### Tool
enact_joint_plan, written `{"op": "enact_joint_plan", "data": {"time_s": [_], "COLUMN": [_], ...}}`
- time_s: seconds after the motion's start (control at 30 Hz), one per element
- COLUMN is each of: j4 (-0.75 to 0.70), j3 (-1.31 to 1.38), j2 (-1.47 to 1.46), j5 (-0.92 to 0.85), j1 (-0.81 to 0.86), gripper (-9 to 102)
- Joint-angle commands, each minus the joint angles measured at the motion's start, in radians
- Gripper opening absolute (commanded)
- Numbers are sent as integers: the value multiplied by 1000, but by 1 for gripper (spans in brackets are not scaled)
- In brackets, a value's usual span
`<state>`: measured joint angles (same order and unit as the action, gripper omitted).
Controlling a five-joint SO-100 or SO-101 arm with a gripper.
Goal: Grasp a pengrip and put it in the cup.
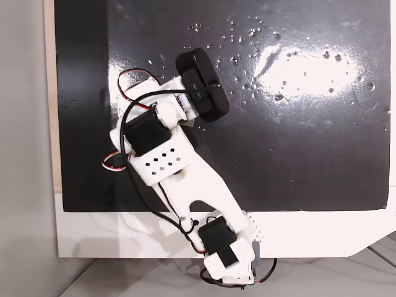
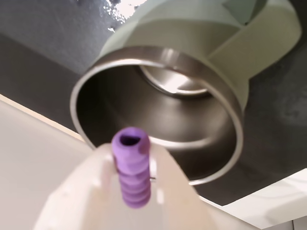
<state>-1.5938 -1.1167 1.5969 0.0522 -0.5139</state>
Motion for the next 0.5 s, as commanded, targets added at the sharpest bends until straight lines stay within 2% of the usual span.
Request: {"op": "enact_joint_plan", "data": {"time_s": [0.0,0.1,0.17,0.47], "j4": [14,11,6,-5], "j3": [58,55,55,57], "j2": [9,14,14,20], "j5": [9,6,6,6], "j1": [-9,-9,-6,-2], "gripper": [2,15,20,20]}}
